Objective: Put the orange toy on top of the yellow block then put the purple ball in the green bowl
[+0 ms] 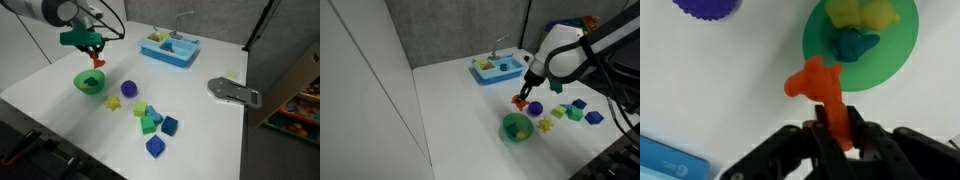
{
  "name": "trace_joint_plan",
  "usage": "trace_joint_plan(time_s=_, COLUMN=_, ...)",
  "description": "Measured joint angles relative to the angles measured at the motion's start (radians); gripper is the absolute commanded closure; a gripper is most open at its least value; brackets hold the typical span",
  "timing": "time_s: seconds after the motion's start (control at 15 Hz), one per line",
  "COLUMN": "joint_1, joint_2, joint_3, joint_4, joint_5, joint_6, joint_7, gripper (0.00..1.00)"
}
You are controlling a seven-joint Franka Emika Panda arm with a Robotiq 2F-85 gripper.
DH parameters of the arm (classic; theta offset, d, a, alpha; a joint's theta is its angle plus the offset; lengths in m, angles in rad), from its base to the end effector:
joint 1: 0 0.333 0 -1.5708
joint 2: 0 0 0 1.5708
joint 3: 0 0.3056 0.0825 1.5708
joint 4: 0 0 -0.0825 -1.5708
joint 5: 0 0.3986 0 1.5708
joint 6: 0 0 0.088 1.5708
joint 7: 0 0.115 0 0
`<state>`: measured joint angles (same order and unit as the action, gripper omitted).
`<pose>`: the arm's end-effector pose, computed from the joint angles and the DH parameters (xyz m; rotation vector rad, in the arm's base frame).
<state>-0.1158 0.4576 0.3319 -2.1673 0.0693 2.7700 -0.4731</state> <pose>0.5713 0.1265 0.1778 -2.8540 -0.8556 -0.2778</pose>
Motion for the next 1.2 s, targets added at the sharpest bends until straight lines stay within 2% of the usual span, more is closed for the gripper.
trace_joint_plan(time_s=0.27, joint_1=-0.078, joint_2=-0.064, joint_3=-0.010, joint_4=-0.039, joint_5=0.034, joint_6=0.001, joint_7=-0.021, gripper=0.93)
trace_joint_plan(time_s=0.67, joint_1=-0.165, joint_2=-0.141, joint_3=-0.080, joint_4=-0.117, joint_5=0.095, joint_6=0.004, joint_7=-0.070, gripper=0.92)
trace_joint_plan(time_s=0.93, joint_1=-0.204, joint_2=-0.148, joint_3=-0.139, joint_4=-0.142, joint_5=0.129, joint_6=0.004, joint_7=-0.111, gripper=0.92)
trace_joint_plan(time_s=1.2, joint_1=-0.250, joint_2=-0.130, joint_3=-0.167, joint_4=-0.144, joint_5=0.188, joint_6=0.004, joint_7=-0.180, gripper=0.92)
